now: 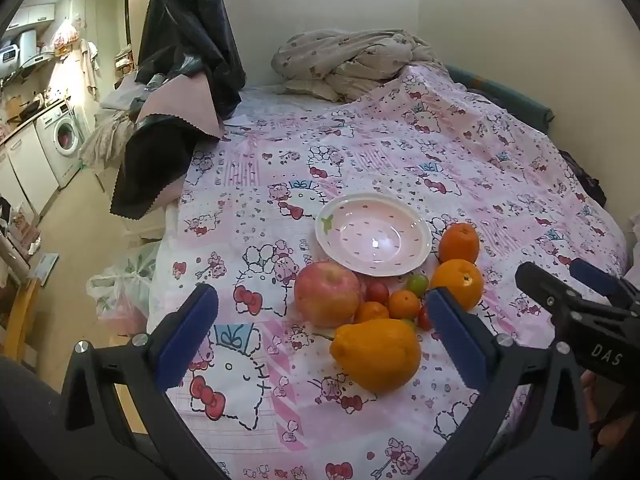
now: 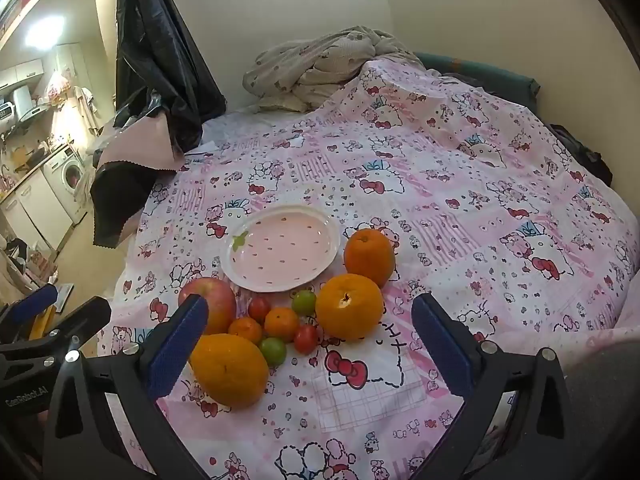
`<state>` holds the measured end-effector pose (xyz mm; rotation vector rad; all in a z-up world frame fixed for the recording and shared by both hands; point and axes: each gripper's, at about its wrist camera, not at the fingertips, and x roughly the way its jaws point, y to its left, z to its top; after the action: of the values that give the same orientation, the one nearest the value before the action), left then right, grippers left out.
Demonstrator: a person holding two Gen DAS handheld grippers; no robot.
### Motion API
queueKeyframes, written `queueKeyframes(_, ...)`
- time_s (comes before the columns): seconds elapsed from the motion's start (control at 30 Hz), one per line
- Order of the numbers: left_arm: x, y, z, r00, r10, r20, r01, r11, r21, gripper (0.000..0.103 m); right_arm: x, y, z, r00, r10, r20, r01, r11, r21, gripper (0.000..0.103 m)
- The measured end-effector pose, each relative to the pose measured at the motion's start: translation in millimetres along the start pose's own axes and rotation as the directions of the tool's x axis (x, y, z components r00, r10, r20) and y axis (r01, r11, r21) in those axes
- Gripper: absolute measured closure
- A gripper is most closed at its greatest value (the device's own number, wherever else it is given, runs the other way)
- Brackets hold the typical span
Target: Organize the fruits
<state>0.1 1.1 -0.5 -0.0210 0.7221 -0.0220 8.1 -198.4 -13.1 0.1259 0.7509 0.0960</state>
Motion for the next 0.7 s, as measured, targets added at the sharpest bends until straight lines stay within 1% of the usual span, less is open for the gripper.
queueKeyframes(0.17, -2.8, 2.2, -1.0, 1.000, -0.004, 0.003, 0.004, 1.000, -0.005, 0.000, 0.8, 0.2, 0.5, 1.000, -0.009, 0.001, 0.009, 1.000, -0.006, 0.000)
queueKeyframes(0.3, -0.1, -0.1, -0.8, 1.000, 0.003, -0.005, -0.003, 1.000, 0.006, 0.000, 0.1, 0.3, 0.7, 1.000, -0.008, 0.005, 0.008, 1.000, -0.009, 0.000)
queueKeyframes(0.7, -1.4, 2.3, 2.1, 1.000, 0.007, 0.002, -0.007, 1.000, -0.005, 0.000, 3.2, 1.5, -0.9, 1.000, 0.001, 0.002, -0.001, 1.000, -0.002, 0.000)
